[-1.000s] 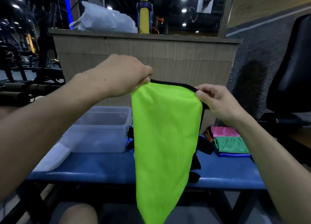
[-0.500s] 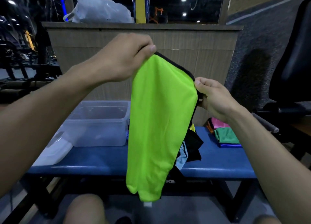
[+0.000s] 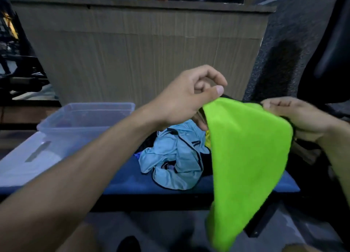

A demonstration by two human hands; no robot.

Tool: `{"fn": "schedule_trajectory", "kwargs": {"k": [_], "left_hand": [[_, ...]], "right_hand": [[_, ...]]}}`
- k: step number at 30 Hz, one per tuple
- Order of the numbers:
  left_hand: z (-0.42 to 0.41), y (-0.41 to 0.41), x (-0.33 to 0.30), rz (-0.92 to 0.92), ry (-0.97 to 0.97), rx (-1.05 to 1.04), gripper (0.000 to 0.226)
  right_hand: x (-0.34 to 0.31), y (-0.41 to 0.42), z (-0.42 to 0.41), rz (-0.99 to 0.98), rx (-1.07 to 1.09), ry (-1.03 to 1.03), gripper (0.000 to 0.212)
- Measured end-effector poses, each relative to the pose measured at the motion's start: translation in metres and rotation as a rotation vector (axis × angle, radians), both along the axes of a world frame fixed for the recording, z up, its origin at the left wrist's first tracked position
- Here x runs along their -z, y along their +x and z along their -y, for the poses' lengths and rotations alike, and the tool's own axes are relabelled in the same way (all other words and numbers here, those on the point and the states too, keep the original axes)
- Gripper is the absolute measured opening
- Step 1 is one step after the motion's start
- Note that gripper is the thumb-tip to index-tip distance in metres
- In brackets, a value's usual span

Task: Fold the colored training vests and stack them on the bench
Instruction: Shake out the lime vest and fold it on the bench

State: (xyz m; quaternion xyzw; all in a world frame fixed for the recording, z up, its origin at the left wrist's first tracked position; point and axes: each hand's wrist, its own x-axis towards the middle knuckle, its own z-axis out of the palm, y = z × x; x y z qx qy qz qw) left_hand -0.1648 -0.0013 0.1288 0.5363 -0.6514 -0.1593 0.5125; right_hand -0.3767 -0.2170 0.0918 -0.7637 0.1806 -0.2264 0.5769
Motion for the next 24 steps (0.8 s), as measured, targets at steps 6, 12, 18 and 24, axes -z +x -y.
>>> {"fn": "schedule_trajectory", "kwargs": {"k": [6,12,18,24], "left_hand": [[0.015,0.049,0.025,-0.103,-0.140,-0.300,0.003],[0.015,0.138,0.133,0.319,0.142,-0.745,0.007],[0.008,0.198,0.220,0.457,0.488,-0.867,0.024],[0.012,0.220,0.239,0.479,0.642,-0.897,0.039]], "right_hand": [[-0.057,0.114,0.029,-0.096,0.218,-0.654,0.021],[0.059,0.285,0.024,-0.463,0.321,-1.080,0.034],[0.168,0.362,-0.003,-0.572,0.292,-1.015,0.029],[0.194,0.395,-0.007,-0.507,0.244,-0.922,0.033]]}}
